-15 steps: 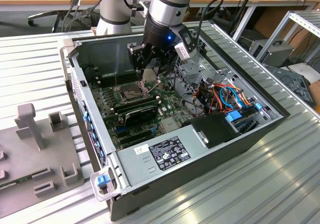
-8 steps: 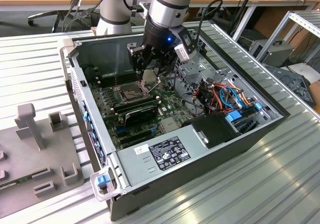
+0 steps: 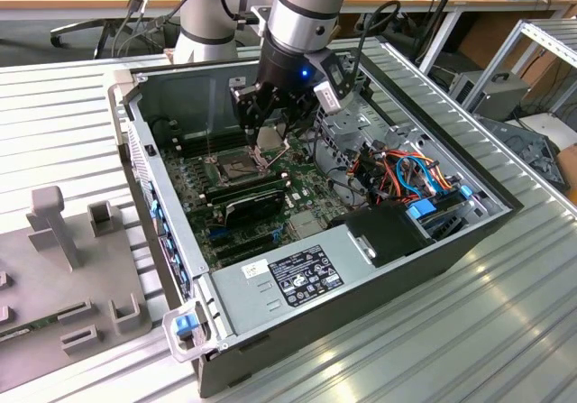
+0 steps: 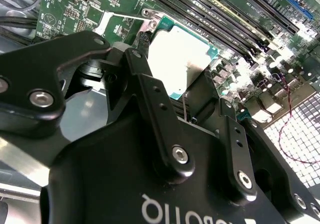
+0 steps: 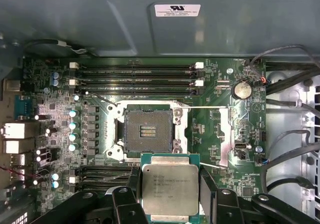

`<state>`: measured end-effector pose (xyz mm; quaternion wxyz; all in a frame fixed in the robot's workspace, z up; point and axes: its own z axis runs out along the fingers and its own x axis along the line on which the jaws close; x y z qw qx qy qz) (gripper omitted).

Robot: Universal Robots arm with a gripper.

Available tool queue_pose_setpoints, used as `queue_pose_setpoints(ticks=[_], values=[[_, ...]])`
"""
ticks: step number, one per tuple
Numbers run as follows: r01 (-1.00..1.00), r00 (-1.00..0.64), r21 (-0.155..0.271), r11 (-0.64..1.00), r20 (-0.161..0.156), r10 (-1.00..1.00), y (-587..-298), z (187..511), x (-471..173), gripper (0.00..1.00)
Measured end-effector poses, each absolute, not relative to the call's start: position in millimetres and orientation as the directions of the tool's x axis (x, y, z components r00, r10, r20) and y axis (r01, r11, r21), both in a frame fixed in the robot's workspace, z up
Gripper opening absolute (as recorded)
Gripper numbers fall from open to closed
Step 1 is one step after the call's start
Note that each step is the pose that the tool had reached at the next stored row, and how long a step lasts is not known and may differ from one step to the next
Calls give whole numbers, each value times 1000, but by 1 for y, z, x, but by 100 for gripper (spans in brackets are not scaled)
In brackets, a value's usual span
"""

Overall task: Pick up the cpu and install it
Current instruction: 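Pick up the cpu and move it towards the insertion slot, then place the cpu into insertion slot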

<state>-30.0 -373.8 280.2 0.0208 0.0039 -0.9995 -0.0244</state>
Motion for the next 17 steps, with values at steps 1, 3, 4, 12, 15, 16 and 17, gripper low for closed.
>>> queue_pose_setpoints(ticks=[1,3,4,12,15,16,17], values=[[-7,-999,49,999,41,-9,-374,280,-30,55],[-7,-999,49,999,41,-9,-374,279,-30,55],[-7,-999,49,999,41,-9,-374,279,-30,55],[-7,-999,49,999,41,-9,-374,279,-30,55],[-8,-999,49,999,41,-10,-374,279,-30,55],[-11,-999,49,999,41,-13,-374,279,-30,55],[-17,-999,49,999,41,-19,-374,279,-30,55]])
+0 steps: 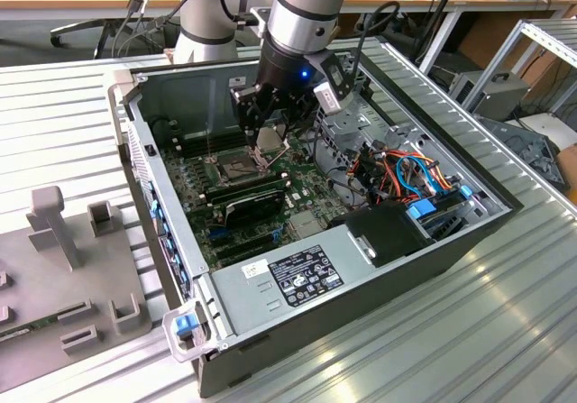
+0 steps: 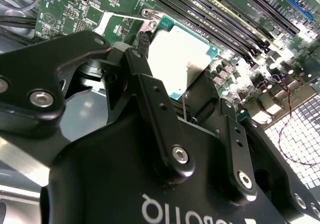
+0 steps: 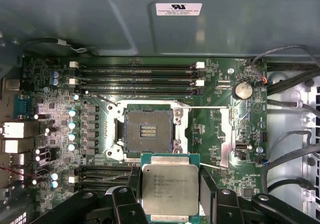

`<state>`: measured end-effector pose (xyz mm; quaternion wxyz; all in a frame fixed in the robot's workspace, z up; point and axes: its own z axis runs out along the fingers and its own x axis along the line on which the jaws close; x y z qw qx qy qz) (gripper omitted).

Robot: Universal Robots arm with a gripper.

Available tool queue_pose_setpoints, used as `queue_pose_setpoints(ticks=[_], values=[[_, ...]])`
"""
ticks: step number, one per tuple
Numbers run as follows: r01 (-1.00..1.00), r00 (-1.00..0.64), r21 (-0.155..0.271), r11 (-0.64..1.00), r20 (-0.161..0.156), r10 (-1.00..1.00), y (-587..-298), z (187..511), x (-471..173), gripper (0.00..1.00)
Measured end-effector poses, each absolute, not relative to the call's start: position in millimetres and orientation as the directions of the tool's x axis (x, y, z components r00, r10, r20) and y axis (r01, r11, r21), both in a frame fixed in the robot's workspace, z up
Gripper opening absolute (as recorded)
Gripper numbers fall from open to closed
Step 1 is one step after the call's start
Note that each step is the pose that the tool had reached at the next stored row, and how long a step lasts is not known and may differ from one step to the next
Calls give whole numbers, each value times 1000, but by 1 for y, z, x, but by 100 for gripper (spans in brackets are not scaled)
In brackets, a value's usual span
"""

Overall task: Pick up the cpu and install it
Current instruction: 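Place the cpu into insertion slot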

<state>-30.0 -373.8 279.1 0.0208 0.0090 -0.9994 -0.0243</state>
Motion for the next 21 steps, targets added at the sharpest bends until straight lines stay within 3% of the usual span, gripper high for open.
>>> queue_pose_setpoints(ticks=[21], values=[[-134,-990,49,990,41,-136,-374,279,-30,55]])
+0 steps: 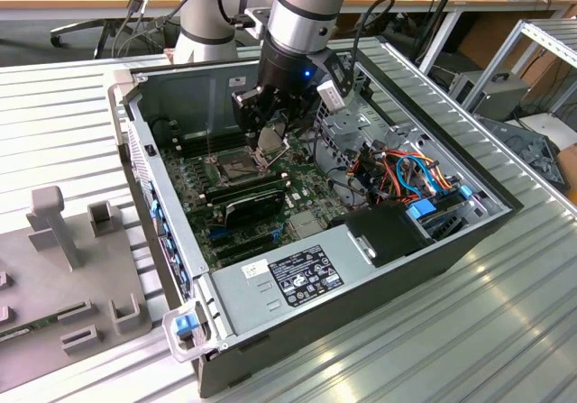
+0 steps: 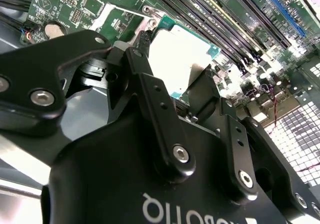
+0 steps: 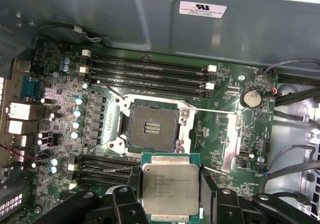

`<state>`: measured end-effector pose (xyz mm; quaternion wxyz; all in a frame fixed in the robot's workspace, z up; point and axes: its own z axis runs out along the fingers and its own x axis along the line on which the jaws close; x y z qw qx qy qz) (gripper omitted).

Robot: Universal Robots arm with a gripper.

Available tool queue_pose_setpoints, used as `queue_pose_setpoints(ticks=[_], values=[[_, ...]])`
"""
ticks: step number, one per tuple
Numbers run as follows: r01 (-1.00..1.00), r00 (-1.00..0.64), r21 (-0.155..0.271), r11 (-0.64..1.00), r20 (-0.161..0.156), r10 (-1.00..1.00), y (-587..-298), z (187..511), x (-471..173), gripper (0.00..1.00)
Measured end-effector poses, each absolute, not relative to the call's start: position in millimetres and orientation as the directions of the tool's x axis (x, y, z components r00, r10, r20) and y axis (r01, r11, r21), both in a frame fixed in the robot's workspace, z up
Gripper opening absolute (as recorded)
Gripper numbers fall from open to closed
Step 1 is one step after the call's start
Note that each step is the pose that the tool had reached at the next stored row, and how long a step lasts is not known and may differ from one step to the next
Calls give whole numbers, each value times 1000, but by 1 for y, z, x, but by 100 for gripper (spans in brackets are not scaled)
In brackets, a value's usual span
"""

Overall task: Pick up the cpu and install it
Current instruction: 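Place the cpu into insertion slot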

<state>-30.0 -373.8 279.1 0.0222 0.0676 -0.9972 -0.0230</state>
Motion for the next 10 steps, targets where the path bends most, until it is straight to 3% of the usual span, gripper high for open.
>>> queue_pose_setpoints(ticks=[10], values=[[-195,-980,49,980,41,-197,-374,279,-30,55]])
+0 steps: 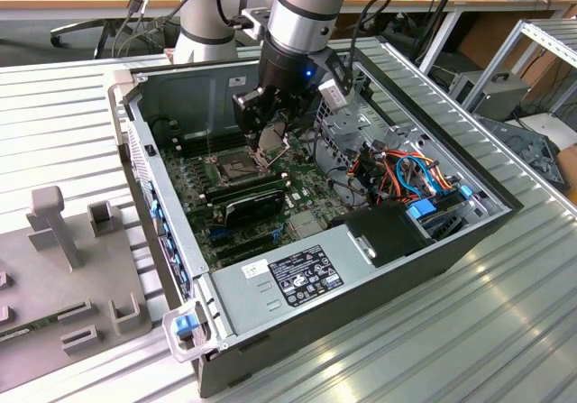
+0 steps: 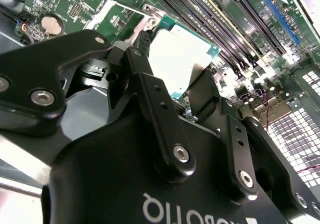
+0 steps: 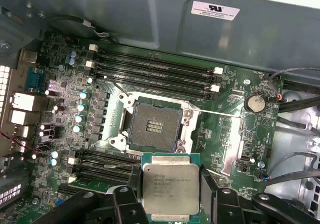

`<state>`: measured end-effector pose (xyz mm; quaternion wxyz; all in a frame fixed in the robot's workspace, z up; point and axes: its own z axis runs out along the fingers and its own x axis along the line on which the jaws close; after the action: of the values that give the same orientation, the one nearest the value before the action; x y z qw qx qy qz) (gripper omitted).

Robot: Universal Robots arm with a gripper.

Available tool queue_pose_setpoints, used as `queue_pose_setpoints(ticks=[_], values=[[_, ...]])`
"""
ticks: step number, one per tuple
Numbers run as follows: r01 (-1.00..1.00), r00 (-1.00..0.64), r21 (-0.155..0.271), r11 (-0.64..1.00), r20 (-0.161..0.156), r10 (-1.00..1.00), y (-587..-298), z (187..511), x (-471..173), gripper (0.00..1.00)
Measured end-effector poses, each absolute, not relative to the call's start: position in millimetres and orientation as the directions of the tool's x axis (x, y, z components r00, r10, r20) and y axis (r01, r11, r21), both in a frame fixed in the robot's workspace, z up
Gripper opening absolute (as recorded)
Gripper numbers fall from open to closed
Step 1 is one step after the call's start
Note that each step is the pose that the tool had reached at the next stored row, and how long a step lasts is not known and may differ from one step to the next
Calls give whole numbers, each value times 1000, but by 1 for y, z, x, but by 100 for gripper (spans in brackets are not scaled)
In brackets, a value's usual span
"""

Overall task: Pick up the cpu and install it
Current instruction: 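Place the cpu into insertion slot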

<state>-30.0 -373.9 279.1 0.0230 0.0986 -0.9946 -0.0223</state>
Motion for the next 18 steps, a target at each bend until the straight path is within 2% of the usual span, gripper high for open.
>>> queue_pose_setpoints(ticks=[18], values=[[-266,-963,49,963,41,-268,-374,279,-30,55]])
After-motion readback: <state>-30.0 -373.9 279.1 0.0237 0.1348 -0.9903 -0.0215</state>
